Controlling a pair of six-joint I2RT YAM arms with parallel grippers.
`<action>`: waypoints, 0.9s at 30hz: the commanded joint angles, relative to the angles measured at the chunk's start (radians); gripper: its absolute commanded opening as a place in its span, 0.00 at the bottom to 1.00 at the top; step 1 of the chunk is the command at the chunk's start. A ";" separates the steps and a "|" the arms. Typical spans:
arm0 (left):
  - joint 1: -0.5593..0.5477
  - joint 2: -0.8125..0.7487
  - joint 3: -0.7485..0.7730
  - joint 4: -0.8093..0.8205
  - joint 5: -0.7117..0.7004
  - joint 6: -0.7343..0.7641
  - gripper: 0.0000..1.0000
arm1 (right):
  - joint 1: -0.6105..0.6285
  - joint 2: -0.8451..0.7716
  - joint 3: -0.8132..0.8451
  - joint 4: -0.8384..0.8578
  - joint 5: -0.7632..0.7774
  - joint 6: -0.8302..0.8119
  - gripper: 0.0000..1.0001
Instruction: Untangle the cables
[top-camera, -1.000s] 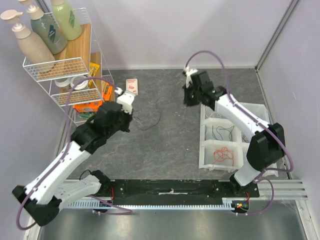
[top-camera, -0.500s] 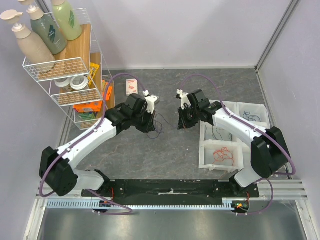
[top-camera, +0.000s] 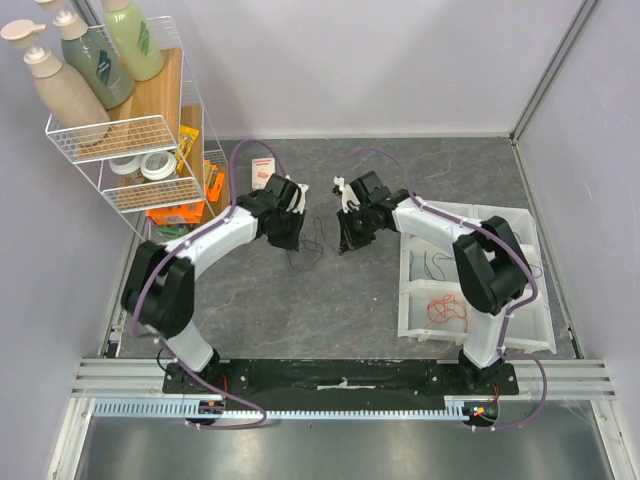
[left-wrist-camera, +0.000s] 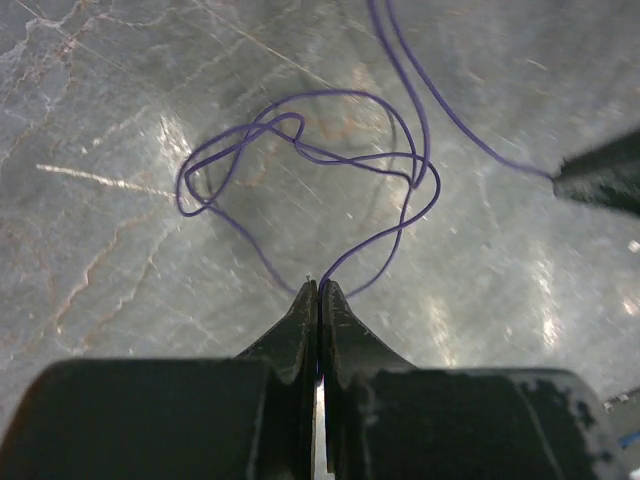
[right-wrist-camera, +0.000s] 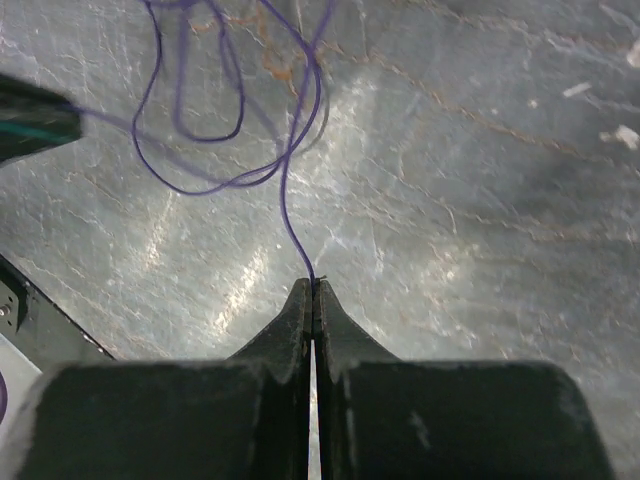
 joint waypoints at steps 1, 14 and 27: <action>0.029 0.136 0.114 -0.041 -0.019 -0.012 0.02 | 0.024 0.055 0.085 0.008 -0.037 0.028 0.01; 0.029 -0.098 0.030 -0.032 0.068 0.011 0.62 | 0.026 0.129 0.211 -0.023 -0.003 0.046 0.50; 0.050 -0.569 -0.182 0.003 -0.042 0.063 0.68 | 0.026 0.215 0.260 0.258 0.057 0.180 0.89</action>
